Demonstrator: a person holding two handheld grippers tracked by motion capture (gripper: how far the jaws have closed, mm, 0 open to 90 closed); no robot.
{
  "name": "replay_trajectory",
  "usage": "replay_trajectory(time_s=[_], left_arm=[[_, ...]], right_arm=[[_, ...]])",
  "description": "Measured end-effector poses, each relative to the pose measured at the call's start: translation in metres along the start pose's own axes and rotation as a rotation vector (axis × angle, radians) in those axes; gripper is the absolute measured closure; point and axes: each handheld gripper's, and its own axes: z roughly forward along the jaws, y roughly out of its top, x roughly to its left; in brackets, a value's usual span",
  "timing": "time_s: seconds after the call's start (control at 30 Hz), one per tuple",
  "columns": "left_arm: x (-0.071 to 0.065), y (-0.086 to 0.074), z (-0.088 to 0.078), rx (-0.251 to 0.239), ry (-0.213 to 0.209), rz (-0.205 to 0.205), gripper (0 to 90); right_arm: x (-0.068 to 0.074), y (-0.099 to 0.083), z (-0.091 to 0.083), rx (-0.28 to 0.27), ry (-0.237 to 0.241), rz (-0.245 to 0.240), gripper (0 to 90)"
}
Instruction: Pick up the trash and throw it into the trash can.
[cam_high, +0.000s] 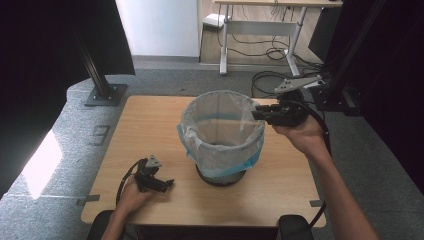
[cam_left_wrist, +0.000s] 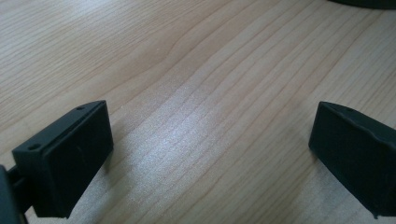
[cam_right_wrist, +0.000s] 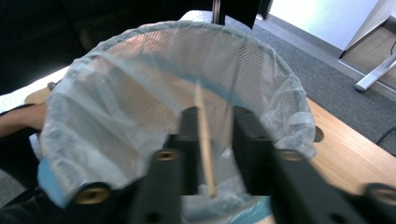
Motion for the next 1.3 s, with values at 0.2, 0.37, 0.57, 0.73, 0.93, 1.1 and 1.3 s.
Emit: replay_trajectory(time_s=[0.2, 0.37, 0.57, 0.73, 0.93, 1.1, 1.3], left_arm=[[0.000, 0.000, 0.000, 0.000, 0.000, 0.000, 0.0], [0.000, 0.000, 0.000, 0.000, 0.000, 0.000, 0.0], [0.000, 0.000, 0.000, 0.000, 0.000, 0.000, 0.0], [0.000, 0.000, 0.000, 0.000, 0.000, 0.000, 0.0], [0.000, 0.000, 0.000, 0.000, 0.000, -0.001, 0.0], [0.000, 0.000, 0.000, 0.003, 0.000, 0.002, 0.0], [0.000, 0.000, 0.000, -0.001, 0.000, -0.003, 0.0]], right_arm=[[-0.006, -0.003, 0.004, -0.036, -0.047, -0.007, 36.5], [-0.015, -0.014, 0.002, -0.083, -0.101, 0.001, 14.6], [-0.026, -0.027, -0.003, -0.104, -0.145, 0.045, 8.4], [-0.036, -0.043, -0.006, -0.098, -0.187, 0.059, 0.0], [-0.042, -0.061, -0.005, -0.080, -0.213, 0.066, 0.0], [-0.047, -0.078, -0.002, -0.070, -0.233, 0.081, 0.0], [-0.055, -0.104, 0.007, -0.047, -0.248, 0.116, 0.1]])
